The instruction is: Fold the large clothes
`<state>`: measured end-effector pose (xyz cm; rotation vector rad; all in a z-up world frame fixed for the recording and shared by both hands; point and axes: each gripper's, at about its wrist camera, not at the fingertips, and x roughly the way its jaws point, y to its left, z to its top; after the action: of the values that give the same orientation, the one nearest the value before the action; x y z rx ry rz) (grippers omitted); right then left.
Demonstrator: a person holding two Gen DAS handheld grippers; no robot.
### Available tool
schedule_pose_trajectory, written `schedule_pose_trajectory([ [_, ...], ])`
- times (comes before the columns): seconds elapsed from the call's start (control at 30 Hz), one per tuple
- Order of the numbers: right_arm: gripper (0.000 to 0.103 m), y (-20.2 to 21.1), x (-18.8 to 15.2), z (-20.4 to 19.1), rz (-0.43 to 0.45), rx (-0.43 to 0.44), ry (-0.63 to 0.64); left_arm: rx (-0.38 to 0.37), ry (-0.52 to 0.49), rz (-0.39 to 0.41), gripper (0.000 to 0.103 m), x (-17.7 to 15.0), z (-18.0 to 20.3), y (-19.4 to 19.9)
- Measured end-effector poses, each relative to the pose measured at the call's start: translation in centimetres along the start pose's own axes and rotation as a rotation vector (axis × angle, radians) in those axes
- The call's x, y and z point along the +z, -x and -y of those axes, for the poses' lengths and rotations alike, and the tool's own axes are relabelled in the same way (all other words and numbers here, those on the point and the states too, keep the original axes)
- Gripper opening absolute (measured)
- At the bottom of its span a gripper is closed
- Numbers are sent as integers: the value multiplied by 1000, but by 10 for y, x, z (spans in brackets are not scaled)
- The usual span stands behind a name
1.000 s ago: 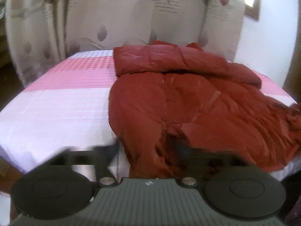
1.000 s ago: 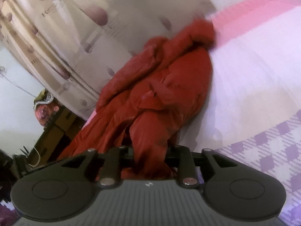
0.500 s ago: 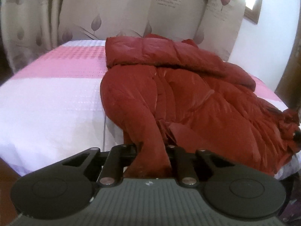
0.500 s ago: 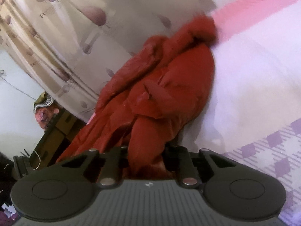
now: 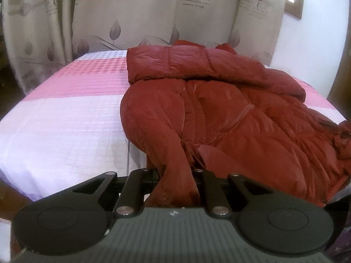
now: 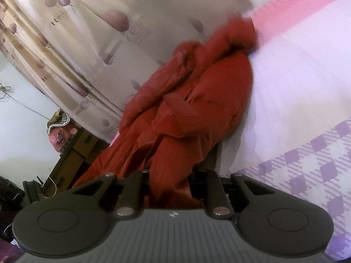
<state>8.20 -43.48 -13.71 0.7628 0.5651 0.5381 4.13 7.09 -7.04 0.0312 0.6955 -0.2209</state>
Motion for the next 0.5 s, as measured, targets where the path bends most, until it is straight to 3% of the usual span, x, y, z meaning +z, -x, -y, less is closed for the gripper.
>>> schedule_pose_trajectory([
  [0.5,16,10,2,-13,12,80,2,48,-27,42,15,5,6,16],
])
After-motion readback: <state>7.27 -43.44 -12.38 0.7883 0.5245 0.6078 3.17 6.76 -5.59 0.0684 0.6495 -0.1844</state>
